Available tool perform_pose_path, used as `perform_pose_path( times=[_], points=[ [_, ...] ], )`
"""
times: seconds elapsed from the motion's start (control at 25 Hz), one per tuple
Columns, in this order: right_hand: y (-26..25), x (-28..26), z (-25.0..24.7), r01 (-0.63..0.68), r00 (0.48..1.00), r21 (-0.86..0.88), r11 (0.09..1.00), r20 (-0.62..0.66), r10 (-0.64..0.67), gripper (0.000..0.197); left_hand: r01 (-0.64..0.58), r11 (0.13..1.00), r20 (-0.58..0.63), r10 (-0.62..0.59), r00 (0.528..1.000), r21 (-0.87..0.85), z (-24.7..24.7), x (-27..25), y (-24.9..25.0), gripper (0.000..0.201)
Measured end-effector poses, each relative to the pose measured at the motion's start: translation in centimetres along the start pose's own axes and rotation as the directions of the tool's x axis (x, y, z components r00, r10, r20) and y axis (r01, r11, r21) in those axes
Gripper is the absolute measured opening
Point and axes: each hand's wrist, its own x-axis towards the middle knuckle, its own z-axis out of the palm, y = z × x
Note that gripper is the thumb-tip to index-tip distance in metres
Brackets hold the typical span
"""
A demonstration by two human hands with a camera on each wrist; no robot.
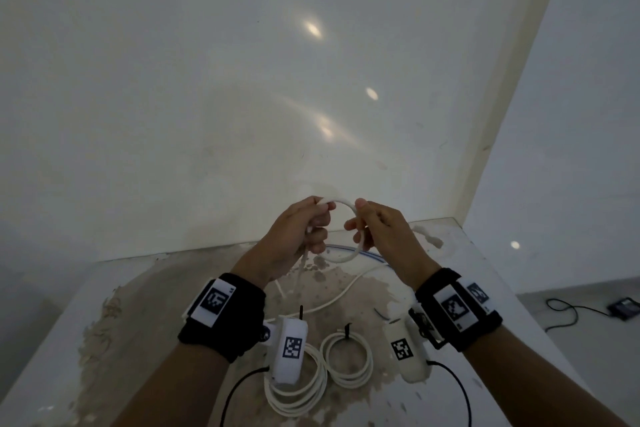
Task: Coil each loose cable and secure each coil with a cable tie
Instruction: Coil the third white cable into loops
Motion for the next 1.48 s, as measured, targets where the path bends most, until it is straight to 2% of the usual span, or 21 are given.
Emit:
perform_pose_path(
  times=[0.12, 0.24, 0.36, 0.48, 0.52, 0.6, 0.72, 0.8, 0.88, 0.92, 1.0, 1.04, 1.12, 1.2, 1.28, 1.32, 1.48],
  points=[
    [0.0, 0.1, 0.9, -0.005, 1.000, 0.078, 0.997, -0.030, 0.007, 0.050, 0.076, 0.997, 0.052, -0.075, 0.996, -0.012, 0.0, 0.5, 0.9, 0.025],
    [-0.1, 0.8, 1.1, -0.002, 0.988, 0.180, 0.984, -0.151, 0.029, 0.050, 0.132, 0.978, 0.105, -0.116, 0.988, -0.162, -0.8, -0.3, 0.4, 0.034],
    [-0.2, 0.8, 1.9, -0.016, 0.986, 0.256, 0.967, -0.157, 0.058, 0.043, 0.117, 0.971, 0.034, -0.112, 0.993, -0.211, -2.0, -1.1, -0.3, 0.033],
    [-0.2, 0.7, 2.9, -0.098, 0.984, 0.328, 0.940, -0.106, 0.140, 0.037, 0.056, 0.990, -0.047, -0.062, 0.997, -0.128, -2.0, -0.7, 0.6, 0.031],
    [-0.1, 0.8, 3.3, -0.167, 0.978, 0.374, 0.912, -0.055, 0.201, 0.040, 0.035, 0.995, -0.067, -0.042, 0.997, -0.095, -1.9, -0.6, 1.2, 0.031],
    [0.3, 0.9, 3.9, -0.311, 0.950, 0.499, 0.809, 0.133, 0.283, 0.053, 0.004, 1.000, -0.087, -0.006, 0.996, -0.023, -1.6, -0.3, 2.0, 0.032],
    [0.8, 0.4, 5.5, -0.428, 0.882, 0.615, 0.662, 0.446, 0.155, 0.091, -0.028, 0.995, -0.093, 0.037, 0.995, 0.093, -1.7, 0.0, 2.9, 0.032],
    [1.1, 0.1, 6.4, -0.481, 0.824, 0.613, 0.628, 0.560, 0.084, 0.109, -0.044, 0.986, -0.100, 0.061, 0.993, 0.162, -2.2, -0.1, 3.1, 0.032],
    [1.0, 0.2, 6.8, -0.482, 0.794, 0.548, 0.683, 0.604, 0.075, 0.109, -0.061, 0.982, -0.116, 0.083, 0.990, 0.178, -2.8, -0.2, 3.2, 0.032],
    [0.9, 0.3, 6.8, -0.436, 0.800, 0.473, 0.766, 0.594, 0.088, 0.098, -0.076, 0.984, -0.132, 0.098, 0.986, 0.163, -3.1, -0.2, 3.3, 0.032],
    [1.0, 0.5, 6.4, -0.213, 0.837, 0.198, 0.957, 0.542, 0.074, 0.060, -0.115, 0.987, -0.186, 0.134, 0.973, 0.109, -4.0, -0.1, 3.7, 0.031],
    [1.2, 0.7, 5.9, -0.077, 0.857, 0.049, 0.996, 0.513, 0.041, 0.043, -0.130, 0.987, -0.220, 0.147, 0.964, 0.090, -4.6, -0.1, 4.0, 0.031],
    [2.0, 1.4, 4.3, 0.093, 0.884, -0.164, 0.982, 0.468, -0.006, 0.025, -0.138, 0.983, -0.283, 0.168, 0.944, 0.122, -6.3, -0.3, 4.7, 0.030],
    [3.2, 2.5, 1.9, 0.177, 0.891, -0.365, 0.914, 0.453, 0.009, 0.027, -0.137, 0.963, -0.337, 0.211, 0.918, 0.231, -8.5, -1.1, 5.6, 0.031],
    [4.5, 3.7, -0.7, 0.177, 0.899, -0.531, 0.828, 0.429, 0.084, 0.031, -0.114, 0.941, -0.377, 0.236, 0.895, 0.318, -10.8, -1.9, 6.6, 0.031],
    [4.8, 4.3, -1.9, 0.140, 0.907, -0.564, 0.814, 0.404, 0.123, 0.032, -0.099, 0.939, -0.387, 0.230, 0.893, 0.329, -11.6, -2.1, 6.8, 0.030],
    [3.7, 6.1, -4.2, -0.123, 0.938, -0.416, 0.901, 0.248, 0.243, 0.031, -0.063, 0.946, -0.415, 0.198, 0.888, 0.318, -12.2, -2.2, 6.2, 0.028]
  ],
)
